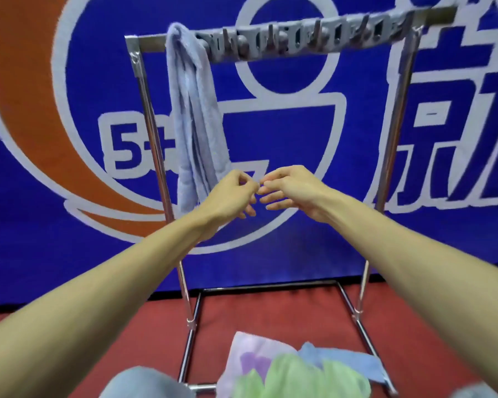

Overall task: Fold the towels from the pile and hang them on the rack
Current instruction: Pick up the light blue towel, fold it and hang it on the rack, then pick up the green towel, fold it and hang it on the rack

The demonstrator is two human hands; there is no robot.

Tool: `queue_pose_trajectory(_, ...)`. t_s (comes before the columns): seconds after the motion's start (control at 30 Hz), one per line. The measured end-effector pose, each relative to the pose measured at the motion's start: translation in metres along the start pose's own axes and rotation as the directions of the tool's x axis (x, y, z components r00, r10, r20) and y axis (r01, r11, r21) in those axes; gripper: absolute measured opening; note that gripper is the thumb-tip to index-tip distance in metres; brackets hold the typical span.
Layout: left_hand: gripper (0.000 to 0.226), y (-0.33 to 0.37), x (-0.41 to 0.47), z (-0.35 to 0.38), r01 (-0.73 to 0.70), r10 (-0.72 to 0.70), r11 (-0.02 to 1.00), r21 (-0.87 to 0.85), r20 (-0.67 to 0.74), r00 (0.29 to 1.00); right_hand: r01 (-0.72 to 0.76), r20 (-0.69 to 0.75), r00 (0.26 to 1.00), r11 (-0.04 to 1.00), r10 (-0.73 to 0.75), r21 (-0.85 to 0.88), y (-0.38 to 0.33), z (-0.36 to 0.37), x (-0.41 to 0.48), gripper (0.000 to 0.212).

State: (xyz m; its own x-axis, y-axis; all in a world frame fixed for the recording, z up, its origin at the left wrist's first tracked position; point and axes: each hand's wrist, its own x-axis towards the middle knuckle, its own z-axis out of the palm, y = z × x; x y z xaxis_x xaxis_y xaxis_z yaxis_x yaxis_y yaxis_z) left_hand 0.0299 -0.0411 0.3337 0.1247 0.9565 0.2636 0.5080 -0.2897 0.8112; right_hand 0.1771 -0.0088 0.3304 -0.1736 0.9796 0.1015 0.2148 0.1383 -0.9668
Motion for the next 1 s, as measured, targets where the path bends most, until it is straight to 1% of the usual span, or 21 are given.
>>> queue_pose_trajectory(0.03,0.01,-0.013,-0.006,0.012,0.026,-0.026,1.0,0.002,0.039,0.999,-0.028,0.012,1.0,1.0,0.028,-0.008,0.018,0.0,-0.003,0.016)
queue_pose_trajectory(0.13,0.009,-0.056,-0.019,0.041,0.083,-0.095,0.992,0.093,0.137,0.986,-0.133,0.055,0.989,0.991,0.134,-0.018,0.07,0.0,-0.01,0.017)
queue_pose_trajectory(0.23,0.008,-0.094,-0.029,0.068,0.134,-0.168,0.978,0.159,0.226,0.96,-0.25,0.086,0.964,0.968,0.251,-0.025,0.12,0.001,-0.017,0.019)
queue_pose_trajectory(0.33,0.014,-0.129,-0.035,0.102,0.184,-0.251,0.956,0.227,0.313,0.916,-0.351,0.097,0.932,0.936,0.35,-0.009,0.176,0.006,-0.02,0.012)
queue_pose_trajectory(0.4,0.013,-0.152,-0.039,0.124,0.202,-0.284,0.947,0.249,0.364,0.887,-0.407,0.098,0.909,0.913,0.404,0.013,0.214,0.01,-0.023,0.008)
queue_pose_trajectory(0.47,0.013,-0.17,-0.042,0.141,0.183,-0.291,0.943,0.277,0.422,0.859,-0.438,0.093,0.895,0.899,0.437,-0.003,0.243,0.015,-0.025,0.009)
queue_pose_trajectory(0.6,0.018,-0.202,-0.044,0.162,0.155,-0.335,0.92,0.361,0.515,0.789,-0.538,0.111,0.836,0.843,0.537,-0.026,0.312,0.029,-0.022,0.01)
queue_pose_trajectory(0.7,0.021,-0.203,-0.034,0.163,0.063,-0.26,0.939,0.337,0.581,0.772,-0.58,0.155,0.799,0.813,0.581,-0.062,0.347,0.046,-0.021,0.01)
queue_pose_trajectory(0.77,0.019,-0.204,-0.025,0.16,0.073,-0.254,0.944,0.321,0.571,0.78,-0.592,0.17,0.777,0.795,0.607,-0.133,0.369,0.066,-0.019,0.013)
queue_pose_trajectory(0.83,0.017,-0.203,-0.021,0.155,0.045,-0.247,0.938,0.342,0.573,0.782,-0.552,0.182,0.771,0.783,0.61,-0.286,0.391,0.086,-0.02,0.019)
queue_pose_trajectory(0.93,0.015,-0.206,-0.023,0.148,-0.057,-0.284,0.882,0.467,0.626,0.726,-0.399,0.257,0.766,0.749,0.589,-0.528,0.422,0.114,-0.028,0.026)
queue_pose_trajectory(1.0,0.02,-0.21,-0.025,0.144,-0.127,-0.339,0.816,0.564,0.645,0.685,-0.315,0.335,0.743,0.744,0.58,-0.59,0.434,0.129,-0.035,0.026)
